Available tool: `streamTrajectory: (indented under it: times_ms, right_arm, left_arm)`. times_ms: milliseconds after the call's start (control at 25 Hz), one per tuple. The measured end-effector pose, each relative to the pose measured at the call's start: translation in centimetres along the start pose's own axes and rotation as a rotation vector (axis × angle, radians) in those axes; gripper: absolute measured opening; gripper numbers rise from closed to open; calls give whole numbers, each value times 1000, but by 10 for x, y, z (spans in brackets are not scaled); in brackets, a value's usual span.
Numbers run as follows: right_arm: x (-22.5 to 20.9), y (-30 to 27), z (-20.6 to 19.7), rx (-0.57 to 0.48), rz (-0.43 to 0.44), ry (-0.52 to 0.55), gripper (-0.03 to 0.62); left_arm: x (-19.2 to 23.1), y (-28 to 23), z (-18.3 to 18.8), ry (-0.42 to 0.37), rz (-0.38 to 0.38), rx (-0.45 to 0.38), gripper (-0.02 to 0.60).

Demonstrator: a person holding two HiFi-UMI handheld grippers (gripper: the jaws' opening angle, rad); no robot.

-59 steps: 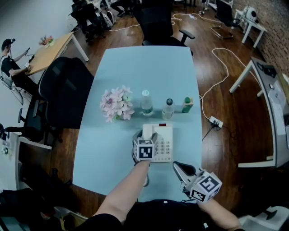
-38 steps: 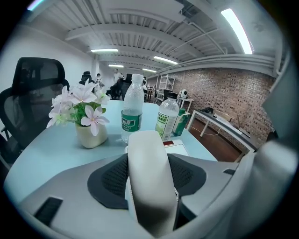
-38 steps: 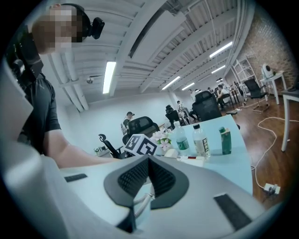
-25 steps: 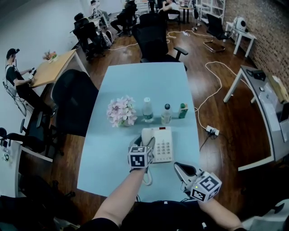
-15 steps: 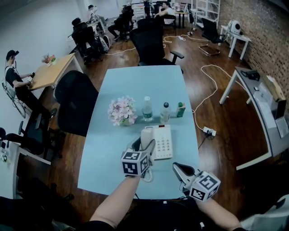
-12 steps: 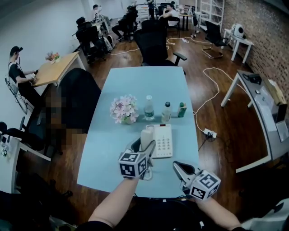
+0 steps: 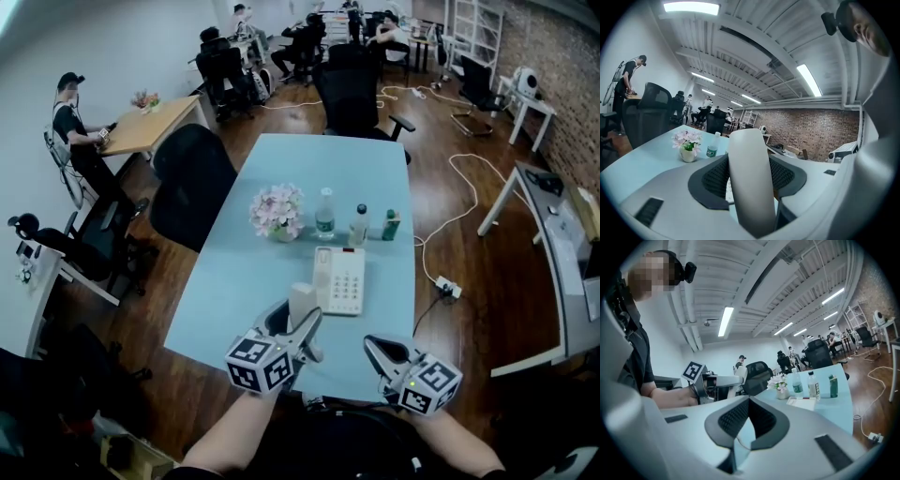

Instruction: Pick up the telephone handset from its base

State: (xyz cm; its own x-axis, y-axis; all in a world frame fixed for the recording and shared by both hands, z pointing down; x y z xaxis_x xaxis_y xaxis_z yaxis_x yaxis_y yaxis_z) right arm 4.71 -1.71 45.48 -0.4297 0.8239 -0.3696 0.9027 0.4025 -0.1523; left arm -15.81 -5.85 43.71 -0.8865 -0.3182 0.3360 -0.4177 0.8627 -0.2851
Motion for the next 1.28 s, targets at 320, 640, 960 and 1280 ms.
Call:
streamTrajectory:
  times_ms: [320, 640, 960, 1280]
  right_arm:
    - [12, 26, -19, 51, 51, 29, 14]
    - [20, 34, -23, 58, 55, 65, 12]
    - [26, 31, -21, 18, 78, 68, 12]
    - [31, 26, -24, 30, 77, 62, 12]
  left_arm:
    - [-35, 31, -20, 17, 56, -32, 244]
    - [-43, 46, -27, 10, 88, -34, 244]
    - [-43, 46, -23, -29, 87, -13, 244]
    - [-39, 46, -22, -31, 78, -6, 244]
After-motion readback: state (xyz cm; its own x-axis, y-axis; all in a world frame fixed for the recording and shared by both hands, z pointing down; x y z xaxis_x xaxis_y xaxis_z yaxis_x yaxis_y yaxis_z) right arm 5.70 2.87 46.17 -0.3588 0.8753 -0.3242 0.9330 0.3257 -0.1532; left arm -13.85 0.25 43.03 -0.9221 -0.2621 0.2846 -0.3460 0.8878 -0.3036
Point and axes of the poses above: the fingertips, and each gripper's own axes: y backward along the fingers, x to its left, z out of its top, the point moved 6 cm from there along y, backward along the fingers, and after that the axes turned 6 degrees about z, right-handed, at the moved point
